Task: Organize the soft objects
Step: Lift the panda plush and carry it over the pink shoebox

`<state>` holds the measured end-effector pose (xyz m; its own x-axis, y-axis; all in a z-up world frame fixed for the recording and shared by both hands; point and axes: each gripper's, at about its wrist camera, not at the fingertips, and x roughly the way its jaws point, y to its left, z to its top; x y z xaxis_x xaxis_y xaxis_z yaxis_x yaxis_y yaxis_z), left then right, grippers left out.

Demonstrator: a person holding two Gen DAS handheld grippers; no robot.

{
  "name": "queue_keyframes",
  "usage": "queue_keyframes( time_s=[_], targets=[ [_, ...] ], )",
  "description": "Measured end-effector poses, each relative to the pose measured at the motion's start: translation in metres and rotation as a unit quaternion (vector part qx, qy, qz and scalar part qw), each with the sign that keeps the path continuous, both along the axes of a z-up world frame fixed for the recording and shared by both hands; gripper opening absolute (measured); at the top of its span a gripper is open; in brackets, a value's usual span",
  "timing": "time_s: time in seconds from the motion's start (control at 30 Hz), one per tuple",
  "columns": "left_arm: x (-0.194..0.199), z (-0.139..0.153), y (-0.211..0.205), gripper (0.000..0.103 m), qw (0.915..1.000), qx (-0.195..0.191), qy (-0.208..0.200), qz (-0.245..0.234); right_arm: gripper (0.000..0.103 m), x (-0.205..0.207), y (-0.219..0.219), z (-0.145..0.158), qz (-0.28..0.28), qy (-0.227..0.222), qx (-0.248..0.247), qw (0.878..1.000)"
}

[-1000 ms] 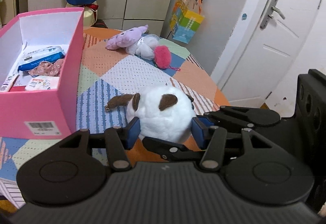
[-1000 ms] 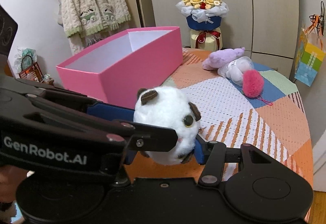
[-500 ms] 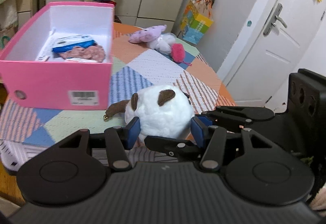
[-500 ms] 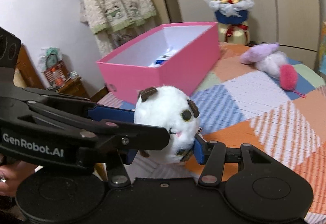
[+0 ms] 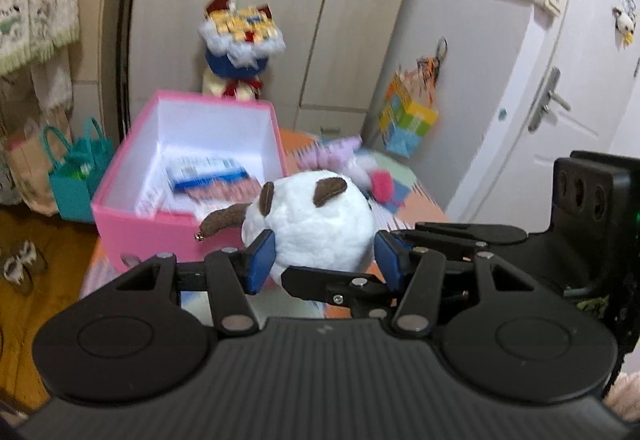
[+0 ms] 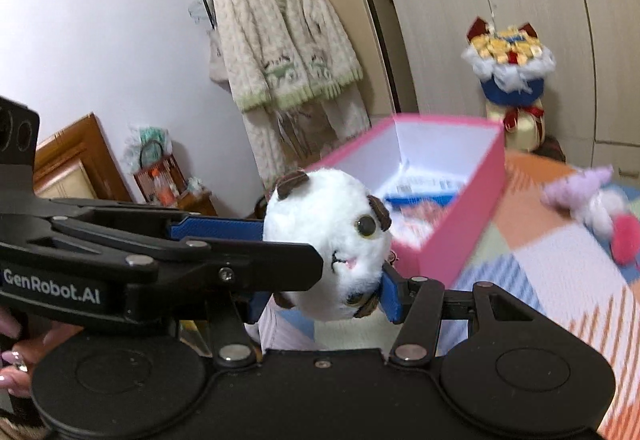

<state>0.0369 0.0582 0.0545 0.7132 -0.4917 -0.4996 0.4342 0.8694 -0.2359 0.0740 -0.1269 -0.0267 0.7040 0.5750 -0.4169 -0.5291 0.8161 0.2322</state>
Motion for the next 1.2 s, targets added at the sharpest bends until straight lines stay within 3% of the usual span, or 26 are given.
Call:
queue_keyframes(
  time_s=[0.2,0.33,0.53,0.77,0.93,1.2],
  targets=[
    [0.026,0.024,0.005,0.053,0.9985,0.008,-0.052,0.018,0.06,0.03,0.008,0.021,-0.002,-0.043,0.02,0.999],
    [0.056,0.028,0.008,0.053,0.9977,0.0,-0.061,0.029,0.06,0.058,0.009,0.028,0.0,-0.053,0.021,0.998],
    [0.096,0.024,0.009,0.053,0.9968,-0.004,-0.059,0.054,0.06,0.093,0.024,0.035,0.007,-0.09,-0.039,0.995],
    [0.152,-0.003,0.017,0.053,0.9967,-0.007,-0.009,0.081,0.06,0.159,0.033,0.017,0.034,-0.028,-0.059,0.997],
    [0.183,-0.036,0.026,0.054,0.9945,-0.019,0.05,0.09,0.061,0.184,0.045,-0.008,0.045,0.004,-0.098,0.994],
    [0.206,-0.062,0.034,0.054,0.991,-0.024,0.089,0.097,0.063,0.209,0.057,-0.025,0.049,0.036,-0.146,0.987]
  ],
)
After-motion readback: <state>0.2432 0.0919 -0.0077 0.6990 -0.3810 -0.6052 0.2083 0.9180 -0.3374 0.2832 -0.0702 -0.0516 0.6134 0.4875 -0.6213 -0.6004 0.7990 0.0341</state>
